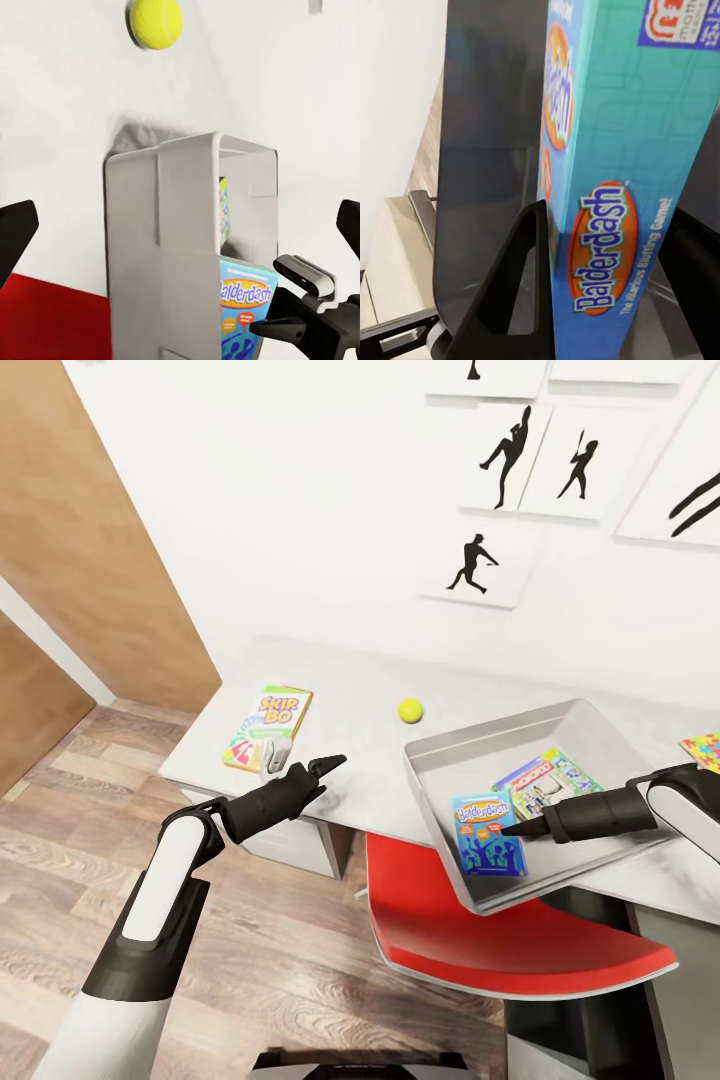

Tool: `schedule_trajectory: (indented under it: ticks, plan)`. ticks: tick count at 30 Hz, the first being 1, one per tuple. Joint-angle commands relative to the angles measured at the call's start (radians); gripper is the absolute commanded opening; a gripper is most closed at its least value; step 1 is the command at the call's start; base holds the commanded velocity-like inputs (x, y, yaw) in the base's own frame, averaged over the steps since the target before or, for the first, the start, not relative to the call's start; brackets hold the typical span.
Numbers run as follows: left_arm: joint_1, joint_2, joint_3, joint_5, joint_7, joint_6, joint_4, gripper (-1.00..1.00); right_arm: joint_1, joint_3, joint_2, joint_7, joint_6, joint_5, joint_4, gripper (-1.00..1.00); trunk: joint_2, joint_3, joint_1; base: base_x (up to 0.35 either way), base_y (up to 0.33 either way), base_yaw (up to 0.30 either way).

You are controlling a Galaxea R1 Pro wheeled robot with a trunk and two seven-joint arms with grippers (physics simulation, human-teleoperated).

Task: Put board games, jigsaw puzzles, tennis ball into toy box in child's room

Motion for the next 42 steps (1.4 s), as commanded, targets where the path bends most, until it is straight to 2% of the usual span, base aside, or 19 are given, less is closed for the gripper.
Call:
schedule_trajectory:
  ticks: [1,42]
  plan:
    - [-0.001,0.0,0.001,0.011,0.01,0.002,-0.001,1.0,-0.002,0.002,-0.001,0.006,0.001,0.002,0.0,-1.0,-0.002,-0.002,0.001,0.0,0.0,0.0]
    - [-0.001,0.0,0.001,0.011,0.01,0.002,-0.001,1.0,-0.003,-0.001,-0.013,0.006,0.001,0.017,0.017,-1.0,-0.002,-0.006,0.001,0.0,0.0,0.0]
